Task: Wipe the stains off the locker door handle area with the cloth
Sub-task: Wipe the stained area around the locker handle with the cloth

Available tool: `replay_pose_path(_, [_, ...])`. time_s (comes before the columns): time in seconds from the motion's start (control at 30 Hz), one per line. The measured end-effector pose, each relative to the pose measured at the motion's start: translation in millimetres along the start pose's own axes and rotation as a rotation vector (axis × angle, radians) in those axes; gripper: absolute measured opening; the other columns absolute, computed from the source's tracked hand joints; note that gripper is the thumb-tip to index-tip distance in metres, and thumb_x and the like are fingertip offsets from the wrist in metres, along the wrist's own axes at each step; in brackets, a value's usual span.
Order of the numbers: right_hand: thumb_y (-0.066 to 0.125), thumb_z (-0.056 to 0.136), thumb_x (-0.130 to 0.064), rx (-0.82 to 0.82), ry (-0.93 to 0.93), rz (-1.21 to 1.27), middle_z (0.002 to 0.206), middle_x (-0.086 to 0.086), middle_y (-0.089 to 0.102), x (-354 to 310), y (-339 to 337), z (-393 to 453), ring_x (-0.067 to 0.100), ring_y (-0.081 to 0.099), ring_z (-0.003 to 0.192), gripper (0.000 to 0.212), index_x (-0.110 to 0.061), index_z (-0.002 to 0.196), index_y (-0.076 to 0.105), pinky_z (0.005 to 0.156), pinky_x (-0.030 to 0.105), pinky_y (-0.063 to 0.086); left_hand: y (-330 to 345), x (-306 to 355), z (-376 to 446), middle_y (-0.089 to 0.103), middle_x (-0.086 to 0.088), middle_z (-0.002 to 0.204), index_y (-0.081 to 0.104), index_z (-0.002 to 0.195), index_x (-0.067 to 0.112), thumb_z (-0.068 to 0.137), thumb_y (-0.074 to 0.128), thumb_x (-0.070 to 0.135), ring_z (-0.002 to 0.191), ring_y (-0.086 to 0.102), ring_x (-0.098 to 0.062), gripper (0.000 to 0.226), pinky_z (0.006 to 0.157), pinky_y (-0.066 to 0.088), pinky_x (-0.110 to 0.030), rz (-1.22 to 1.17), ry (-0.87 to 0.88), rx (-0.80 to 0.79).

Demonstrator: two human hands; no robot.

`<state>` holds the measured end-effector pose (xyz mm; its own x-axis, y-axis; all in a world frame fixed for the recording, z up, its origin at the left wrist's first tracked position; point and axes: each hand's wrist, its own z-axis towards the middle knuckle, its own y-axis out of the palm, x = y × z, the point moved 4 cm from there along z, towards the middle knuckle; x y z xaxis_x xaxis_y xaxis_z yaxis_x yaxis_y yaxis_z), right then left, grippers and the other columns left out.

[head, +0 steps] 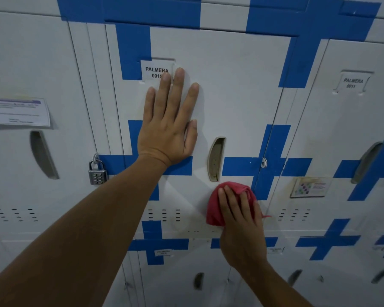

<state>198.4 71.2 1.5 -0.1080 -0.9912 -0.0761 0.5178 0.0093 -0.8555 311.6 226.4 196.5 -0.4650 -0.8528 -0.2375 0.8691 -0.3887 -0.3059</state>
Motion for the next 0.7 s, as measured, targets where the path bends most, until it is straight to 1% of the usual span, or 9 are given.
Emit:
replay_pose_path(0.07, [0.076, 0.071, -0.023, 0.003, -0.001, -0.014, 0.161, 0.000, 0.018, -8, -1, -1, 0.032, 0.009, 0.149, 0.105, -0.022, 0.156, 0.014, 0.116, 0.056, 0.015, 0, 0, 0, 0.015, -0.021, 0.164, 0.017, 0.159, 0.012, 0.098, 0.037, 0.036, 0.152, 0.012, -0.040, 0.068, 0.124, 0.005, -0.052, -0.001, -0.003, -0.008])
replay_pose_path(0.13, [0.077, 0.068, -0.021, 0.016, -0.057, -0.001, 0.161, 0.000, 0.020, -30, -3, 3, 0.033, 0.013, 0.148, 0.108, -0.021, 0.156, 0.014, 0.115, 0.056, 0.015, 0, 0, -1, 0.014, -0.021, 0.164, 0.015, 0.159, 0.013, 0.098, 0.037, 0.036, 0.152, 0.011, -0.040, 0.069, 0.124, 0.004, -0.052, 0.001, -0.005, -0.014])
replay_pose_path(0.2, [0.081, 0.065, -0.026, 0.041, -0.103, 0.021, 0.158, 0.000, 0.028, -53, -7, 12, 0.033, 0.023, 0.145, 0.109, -0.022, 0.155, 0.019, 0.115, 0.054, 0.016, 0, -1, -1, 0.013, -0.021, 0.164, 0.014, 0.160, 0.013, 0.098, 0.036, 0.036, 0.153, 0.010, -0.039, 0.069, 0.124, 0.003, -0.052, 0.001, -0.004, -0.020])
replay_pose_path(0.27, [0.082, 0.065, -0.035, 0.076, -0.078, 0.048, 0.156, 0.003, 0.032, -67, -14, 23, 0.034, 0.026, 0.144, 0.107, -0.021, 0.154, 0.024, 0.115, 0.054, 0.017, 0, -1, -1, 0.013, -0.021, 0.165, 0.014, 0.160, 0.013, 0.098, 0.037, 0.036, 0.153, 0.010, -0.039, 0.070, 0.124, 0.004, -0.052, 0.003, -0.004, -0.026])
replay_pose_path(0.4, [0.070, 0.079, -0.035, 0.225, -0.019, 0.061, 0.161, 0.009, 0.020, -82, -47, 51, 0.033, 0.009, 0.149, 0.095, -0.011, 0.155, 0.018, 0.118, 0.051, 0.009, 0, -1, -1, 0.013, -0.021, 0.164, 0.015, 0.159, 0.013, 0.098, 0.039, 0.037, 0.153, 0.011, -0.039, 0.070, 0.124, 0.003, -0.051, 0.003, 0.004, -0.021])
replay_pose_path(0.47, [0.062, 0.083, -0.035, 0.282, 0.023, 0.082, 0.161, 0.011, 0.017, -83, -59, 62, 0.033, 0.007, 0.149, 0.091, -0.010, 0.155, 0.014, 0.118, 0.051, 0.009, 0, -1, 0, 0.014, -0.021, 0.164, 0.015, 0.159, 0.014, 0.098, 0.039, 0.037, 0.153, 0.011, -0.039, 0.070, 0.124, 0.002, -0.050, 0.001, 0.004, -0.016])
replay_pose_path(0.53, [0.069, 0.079, -0.036, 0.274, 0.053, 0.089, 0.160, 0.012, 0.020, -86, -59, 61, 0.036, 0.012, 0.148, 0.097, -0.009, 0.155, 0.016, 0.116, 0.053, 0.014, 0, -1, -1, 0.013, -0.021, 0.165, 0.014, 0.160, 0.014, 0.098, 0.037, 0.037, 0.153, 0.010, -0.039, 0.069, 0.124, 0.001, -0.050, 0.002, 0.002, -0.017])
replay_pose_path(0.63, [0.086, 0.062, -0.035, 0.169, 0.109, 0.110, 0.154, 0.010, 0.037, -96, -39, 38, 0.039, 0.030, 0.142, 0.111, -0.011, 0.152, 0.026, 0.111, 0.054, 0.026, 0, -1, -1, 0.012, -0.020, 0.165, 0.013, 0.160, 0.014, 0.098, 0.037, 0.037, 0.153, 0.009, -0.039, 0.070, 0.124, 0.001, -0.050, 0.010, -0.002, -0.020])
replay_pose_path(0.7, [0.090, 0.051, -0.036, 0.106, 0.158, 0.119, 0.148, 0.008, 0.045, -98, -25, 26, 0.038, 0.042, 0.135, 0.115, -0.014, 0.148, 0.033, 0.107, 0.053, 0.032, 0, -1, -1, 0.013, -0.020, 0.165, 0.014, 0.160, 0.014, 0.098, 0.038, 0.037, 0.153, 0.010, -0.039, 0.070, 0.124, 0.002, -0.050, 0.009, -0.001, -0.017])
